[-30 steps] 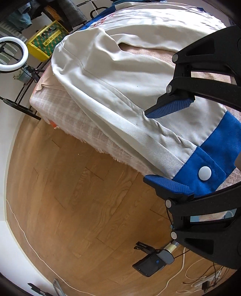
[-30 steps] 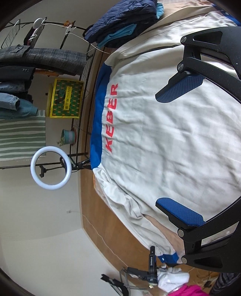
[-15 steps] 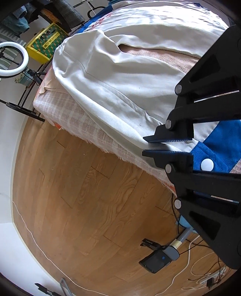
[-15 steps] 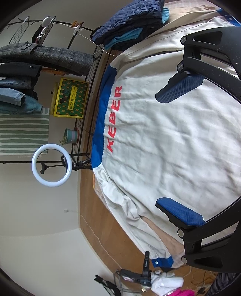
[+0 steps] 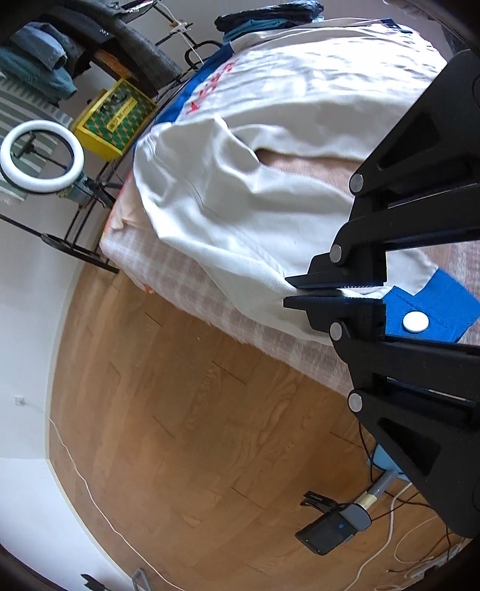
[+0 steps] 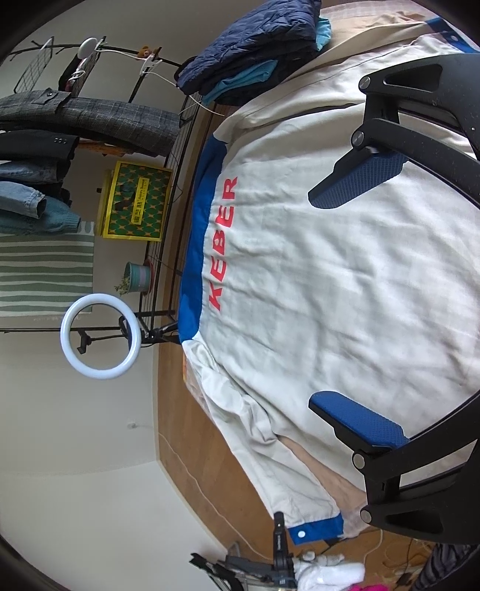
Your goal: Fold large clothes
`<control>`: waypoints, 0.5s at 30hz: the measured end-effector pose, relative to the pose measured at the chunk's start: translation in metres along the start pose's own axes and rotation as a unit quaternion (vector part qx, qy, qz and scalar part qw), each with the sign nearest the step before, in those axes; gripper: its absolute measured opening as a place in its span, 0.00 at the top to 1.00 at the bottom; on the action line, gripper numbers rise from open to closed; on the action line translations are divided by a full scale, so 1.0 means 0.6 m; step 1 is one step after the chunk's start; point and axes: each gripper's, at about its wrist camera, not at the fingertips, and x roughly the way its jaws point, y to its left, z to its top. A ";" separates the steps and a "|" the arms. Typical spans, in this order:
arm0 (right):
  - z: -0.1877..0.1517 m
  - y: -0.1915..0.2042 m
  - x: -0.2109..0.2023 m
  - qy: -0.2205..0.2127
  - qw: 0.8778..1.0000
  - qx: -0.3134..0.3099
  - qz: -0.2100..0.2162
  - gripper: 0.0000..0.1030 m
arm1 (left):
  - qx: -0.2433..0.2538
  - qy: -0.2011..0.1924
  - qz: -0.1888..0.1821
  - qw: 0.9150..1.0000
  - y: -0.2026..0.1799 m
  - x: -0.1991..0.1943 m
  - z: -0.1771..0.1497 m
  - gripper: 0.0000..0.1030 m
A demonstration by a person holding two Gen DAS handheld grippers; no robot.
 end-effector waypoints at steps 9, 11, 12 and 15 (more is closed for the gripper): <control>-0.004 0.005 -0.050 -0.030 0.997 -0.027 -0.066 0.04 | 0.036 -0.008 0.055 0.998 -0.020 -0.016 -0.008 0.87; -0.007 0.002 -0.070 -0.041 0.995 -0.030 -0.082 0.04 | 0.053 -0.028 0.072 0.996 -0.035 -0.044 -0.013 0.75; -0.009 0.001 -0.080 -0.045 0.995 -0.030 -0.088 0.04 | 0.062 -0.039 0.076 0.994 -0.044 -0.059 -0.016 0.75; -0.015 -0.003 -0.114 -0.056 0.992 -0.026 -0.111 0.04 | 0.074 -0.077 0.078 0.991 -0.080 -0.123 -0.028 0.72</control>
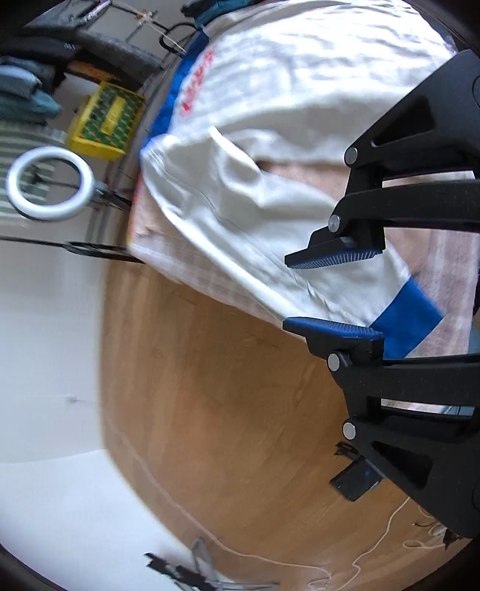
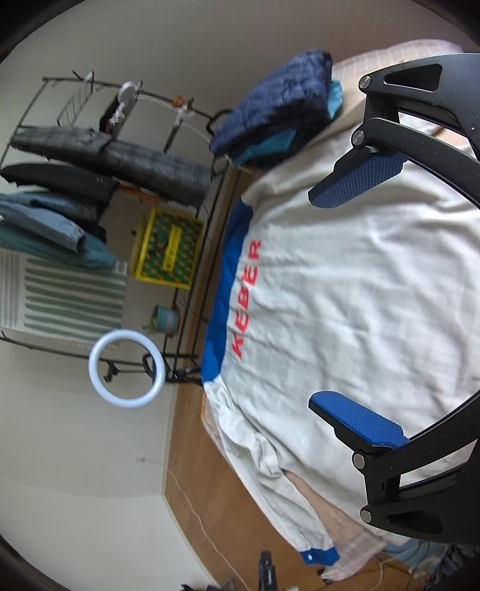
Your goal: Fold large clothes
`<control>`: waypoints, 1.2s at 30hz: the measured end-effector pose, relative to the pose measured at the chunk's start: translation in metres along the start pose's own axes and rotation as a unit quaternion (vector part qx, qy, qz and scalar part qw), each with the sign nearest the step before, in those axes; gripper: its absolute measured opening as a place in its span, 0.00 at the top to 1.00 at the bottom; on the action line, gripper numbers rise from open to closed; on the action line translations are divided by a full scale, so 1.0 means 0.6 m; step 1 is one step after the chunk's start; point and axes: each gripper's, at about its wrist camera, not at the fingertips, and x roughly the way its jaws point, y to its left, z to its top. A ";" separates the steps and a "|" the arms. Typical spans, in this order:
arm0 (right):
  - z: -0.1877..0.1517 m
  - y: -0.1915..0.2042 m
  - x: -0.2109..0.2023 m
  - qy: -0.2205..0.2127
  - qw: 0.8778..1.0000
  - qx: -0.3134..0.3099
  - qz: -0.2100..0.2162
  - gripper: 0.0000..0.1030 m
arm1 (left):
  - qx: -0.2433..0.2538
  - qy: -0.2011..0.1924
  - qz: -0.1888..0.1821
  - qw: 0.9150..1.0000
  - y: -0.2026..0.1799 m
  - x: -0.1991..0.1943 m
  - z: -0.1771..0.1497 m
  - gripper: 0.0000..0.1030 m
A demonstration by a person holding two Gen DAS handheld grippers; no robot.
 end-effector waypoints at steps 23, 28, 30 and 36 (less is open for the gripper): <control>-0.083 -0.143 -0.281 -0.075 0.990 0.091 -0.082 0.03 | 0.098 -0.188 -0.086 0.973 -0.291 -0.476 -0.197 0.10; -0.096 -0.149 -0.301 -0.085 0.987 0.097 -0.093 0.02 | 0.100 -0.193 -0.086 0.972 -0.294 -0.489 -0.208 0.10; -0.101 -0.151 -0.298 -0.082 0.987 0.104 -0.089 0.02 | 0.101 -0.192 -0.087 0.972 -0.297 -0.493 -0.210 0.10; -0.111 -0.157 -0.286 -0.074 0.988 0.110 -0.076 0.02 | 0.103 -0.192 -0.070 0.973 -0.296 -0.488 -0.209 0.10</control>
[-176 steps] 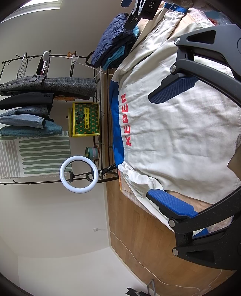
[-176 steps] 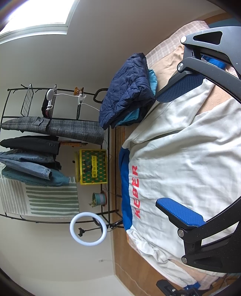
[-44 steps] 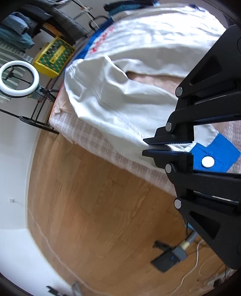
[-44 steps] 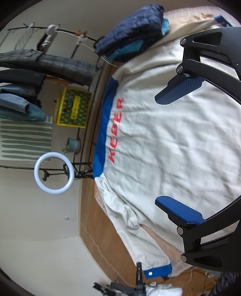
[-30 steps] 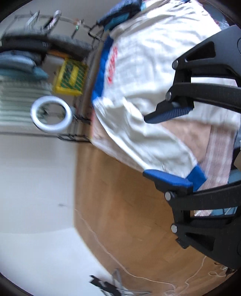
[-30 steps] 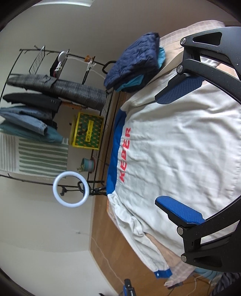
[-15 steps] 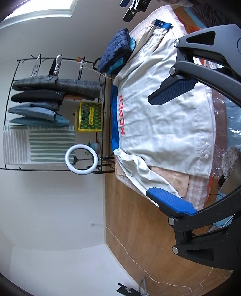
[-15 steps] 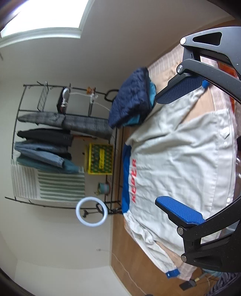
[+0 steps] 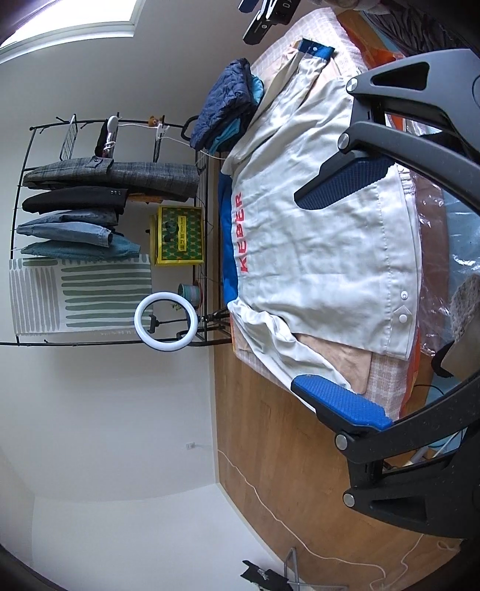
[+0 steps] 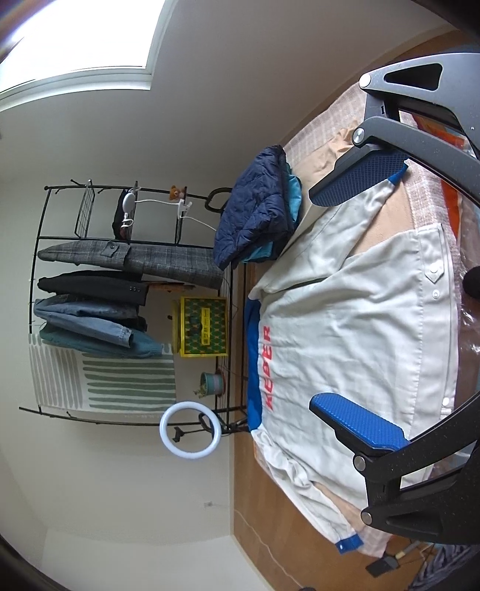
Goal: Fold large clothes
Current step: 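Bring the left gripper back toward the blue sleeve cuff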
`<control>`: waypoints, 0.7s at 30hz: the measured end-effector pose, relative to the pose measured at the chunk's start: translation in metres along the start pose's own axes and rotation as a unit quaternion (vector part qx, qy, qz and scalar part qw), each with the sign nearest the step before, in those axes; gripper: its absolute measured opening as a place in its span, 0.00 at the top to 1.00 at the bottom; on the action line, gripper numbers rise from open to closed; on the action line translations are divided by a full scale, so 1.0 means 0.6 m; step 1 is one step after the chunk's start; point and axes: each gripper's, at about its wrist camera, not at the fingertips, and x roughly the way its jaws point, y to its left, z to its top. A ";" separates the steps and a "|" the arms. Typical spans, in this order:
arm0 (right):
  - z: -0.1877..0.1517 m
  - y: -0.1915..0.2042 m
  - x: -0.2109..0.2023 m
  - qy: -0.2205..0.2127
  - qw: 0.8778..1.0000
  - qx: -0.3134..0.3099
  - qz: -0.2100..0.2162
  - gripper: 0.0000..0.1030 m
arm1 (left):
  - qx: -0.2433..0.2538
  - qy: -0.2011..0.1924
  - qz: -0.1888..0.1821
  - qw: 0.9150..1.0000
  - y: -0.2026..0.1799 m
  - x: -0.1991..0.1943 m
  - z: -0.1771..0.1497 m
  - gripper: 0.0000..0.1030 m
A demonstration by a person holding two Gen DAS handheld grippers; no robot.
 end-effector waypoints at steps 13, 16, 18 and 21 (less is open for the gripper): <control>0.002 0.017 0.031 0.011 1.000 -0.005 0.019 0.02 | -0.001 0.002 0.031 1.000 0.021 0.030 -0.001 0.10; 0.004 0.024 0.038 0.013 1.000 -0.005 0.023 0.02 | -0.002 0.002 0.035 0.999 0.025 0.037 -0.001 0.10; 0.005 0.029 0.042 0.014 1.000 -0.006 0.025 0.02 | -0.003 0.003 0.038 0.999 0.030 0.044 0.000 0.10; 0.009 0.037 0.048 0.015 0.999 -0.008 0.027 0.02 | -0.004 0.004 0.043 0.999 0.038 0.054 -0.001 0.10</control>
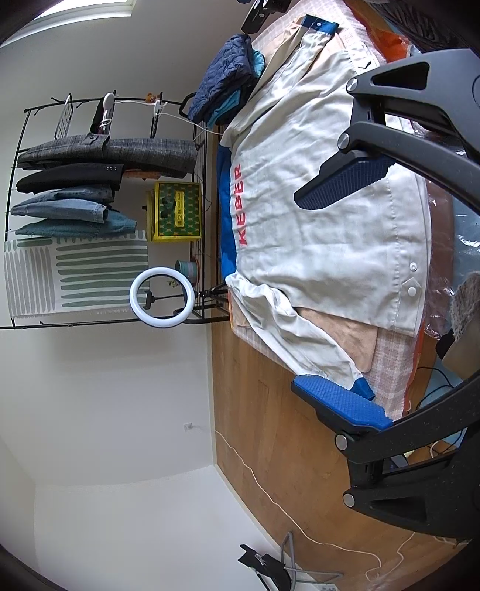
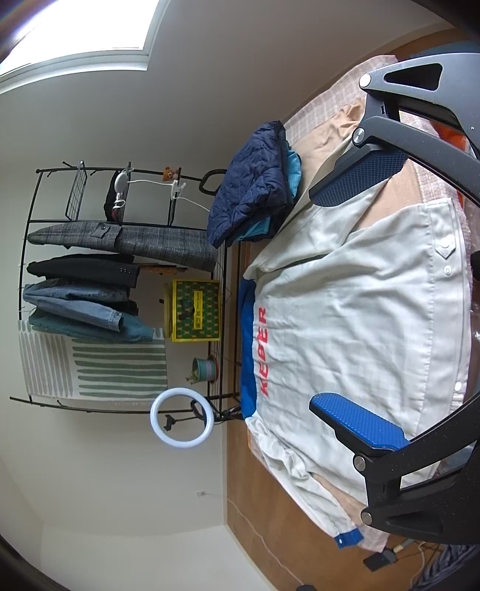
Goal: Fold large clothes
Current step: 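Bring the left gripper back toward the blue sleeve cuff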
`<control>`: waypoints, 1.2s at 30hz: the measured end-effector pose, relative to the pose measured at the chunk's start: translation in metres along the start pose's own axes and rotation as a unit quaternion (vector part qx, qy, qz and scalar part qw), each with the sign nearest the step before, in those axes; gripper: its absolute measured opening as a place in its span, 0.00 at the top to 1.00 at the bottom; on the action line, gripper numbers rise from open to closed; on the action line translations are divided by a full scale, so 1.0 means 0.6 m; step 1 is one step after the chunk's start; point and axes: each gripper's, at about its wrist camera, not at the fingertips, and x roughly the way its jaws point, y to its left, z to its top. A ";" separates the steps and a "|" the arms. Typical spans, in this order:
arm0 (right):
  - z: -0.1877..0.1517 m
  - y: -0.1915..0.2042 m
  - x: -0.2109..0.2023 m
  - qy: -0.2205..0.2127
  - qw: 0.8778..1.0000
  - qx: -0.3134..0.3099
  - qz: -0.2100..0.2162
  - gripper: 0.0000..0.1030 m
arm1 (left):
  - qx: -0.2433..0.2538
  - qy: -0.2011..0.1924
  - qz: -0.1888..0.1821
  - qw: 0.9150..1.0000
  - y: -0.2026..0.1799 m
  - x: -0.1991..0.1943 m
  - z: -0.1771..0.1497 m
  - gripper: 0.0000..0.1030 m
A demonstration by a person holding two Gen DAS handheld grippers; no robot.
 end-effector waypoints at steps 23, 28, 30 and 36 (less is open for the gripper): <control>0.017 0.092 0.107 0.026 0.998 -0.027 0.046 0.02 | -0.013 0.033 0.050 0.998 0.072 0.112 -0.011 0.10; 0.022 0.113 0.137 0.035 0.997 -0.028 0.058 0.02 | -0.024 0.049 0.064 0.996 0.099 0.142 -0.020 0.10; 0.022 0.120 0.147 0.040 0.997 -0.030 0.062 0.02 | -0.023 0.053 0.069 0.996 0.105 0.152 -0.023 0.10; 0.023 0.134 0.179 0.054 0.995 -0.032 0.071 0.02 | -0.021 0.063 0.084 0.994 0.129 0.188 -0.027 0.10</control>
